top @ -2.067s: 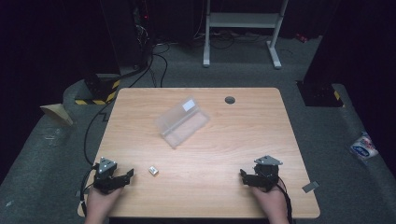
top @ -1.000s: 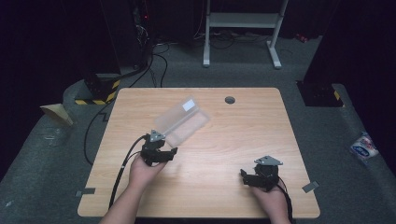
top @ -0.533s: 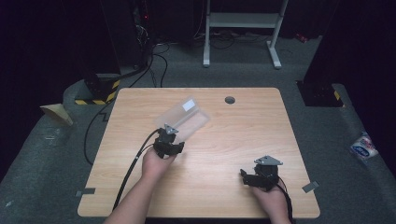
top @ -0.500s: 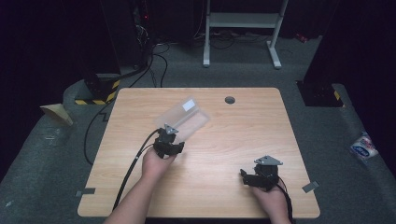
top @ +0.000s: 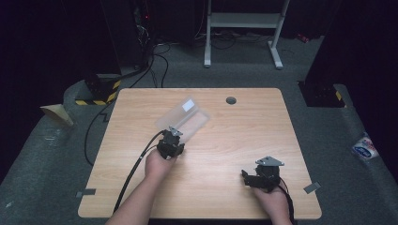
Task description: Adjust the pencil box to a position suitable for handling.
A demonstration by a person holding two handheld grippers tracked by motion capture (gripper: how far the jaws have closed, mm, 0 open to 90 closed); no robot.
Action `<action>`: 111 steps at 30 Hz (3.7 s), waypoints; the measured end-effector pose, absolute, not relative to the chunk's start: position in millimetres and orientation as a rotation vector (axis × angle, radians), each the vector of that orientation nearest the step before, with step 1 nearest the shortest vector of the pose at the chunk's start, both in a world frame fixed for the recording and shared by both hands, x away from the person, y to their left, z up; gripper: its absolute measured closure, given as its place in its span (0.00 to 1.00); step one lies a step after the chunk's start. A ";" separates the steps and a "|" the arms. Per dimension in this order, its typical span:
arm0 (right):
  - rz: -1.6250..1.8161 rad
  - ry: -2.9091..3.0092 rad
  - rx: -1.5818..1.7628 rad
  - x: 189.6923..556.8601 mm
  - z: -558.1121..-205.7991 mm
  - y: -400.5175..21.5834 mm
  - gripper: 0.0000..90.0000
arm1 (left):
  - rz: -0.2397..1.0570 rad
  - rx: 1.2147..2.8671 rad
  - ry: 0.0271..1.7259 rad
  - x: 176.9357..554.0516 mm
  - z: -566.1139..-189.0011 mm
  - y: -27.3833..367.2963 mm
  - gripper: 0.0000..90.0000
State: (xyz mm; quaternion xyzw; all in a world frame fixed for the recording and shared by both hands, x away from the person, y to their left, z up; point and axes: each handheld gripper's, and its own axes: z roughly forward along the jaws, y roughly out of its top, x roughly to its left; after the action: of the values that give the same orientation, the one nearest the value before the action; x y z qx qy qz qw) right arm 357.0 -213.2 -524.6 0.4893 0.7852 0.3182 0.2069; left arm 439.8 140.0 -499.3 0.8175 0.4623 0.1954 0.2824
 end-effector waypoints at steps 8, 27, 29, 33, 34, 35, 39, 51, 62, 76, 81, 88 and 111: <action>0.887 2.187 1.367 356.8 -524.5 -213.1 0.14 | 0.499 2.210 1.187 434.9 -500.7 140.5 0.94; 0.887 2.183 1.369 356.6 -524.5 -212.9 0.14 | 0.398 2.269 0.973 399.3 -502.2 114.4 0.94; 0.886 2.184 1.367 356.6 -524.5 -213.0 0.14 | 0.399 2.276 0.944 394.5 -502.3 111.9 0.94; 0.886 2.184 1.367 356.6 -524.5 -213.0 0.14 | 0.418 2.281 0.900 385.9 -504.0 112.4 0.94; 0.887 2.183 1.369 356.6 -524.6 -212.8 0.14 | 0.425 2.283 0.895 384.6 -504.2 113.2 0.93; 0.887 2.183 1.369 356.5 -524.6 -212.8 0.14 | 0.438 2.291 0.892 383.1 -504.0 113.7 0.90; 0.886 2.181 1.372 356.3 -524.6 -212.5 0.14 | 0.508 2.305 0.904 377.7 -505.4 118.8 0.77; 0.886 2.181 1.373 356.3 -524.5 -212.5 0.14 | 0.575 2.255 0.990 377.4 -502.1 141.1 0.68; 0.887 2.184 1.370 356.1 -524.5 -212.7 0.14 | 0.614 2.243 1.024 378.3 -499.8 150.2 0.66; 0.887 2.181 1.374 355.6 -524.6 -212.5 0.14 | 0.577 2.173 1.126 380.5 -493.6 166.8 0.28; 0.887 2.182 1.374 355.6 -524.5 -212.6 0.14 | 0.582 2.266 1.124 385.5 -500.7 158.8 0.32; 0.889 2.183 1.373 355.6 -524.5 -212.7 0.14 | 0.557 2.283 1.155 392.4 -506.1 155.7 0.42; 0.888 2.183 1.372 355.5 -524.6 -212.8 0.14 | 0.577 2.267 1.180 404.5 -507.3 154.3 0.46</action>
State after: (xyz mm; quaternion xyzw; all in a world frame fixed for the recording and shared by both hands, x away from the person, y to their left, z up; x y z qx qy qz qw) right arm 355.5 -212.8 -524.6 0.4923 0.7835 0.3188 0.2056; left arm 404.5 154.3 -507.3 0.8360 0.4352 0.2129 0.2576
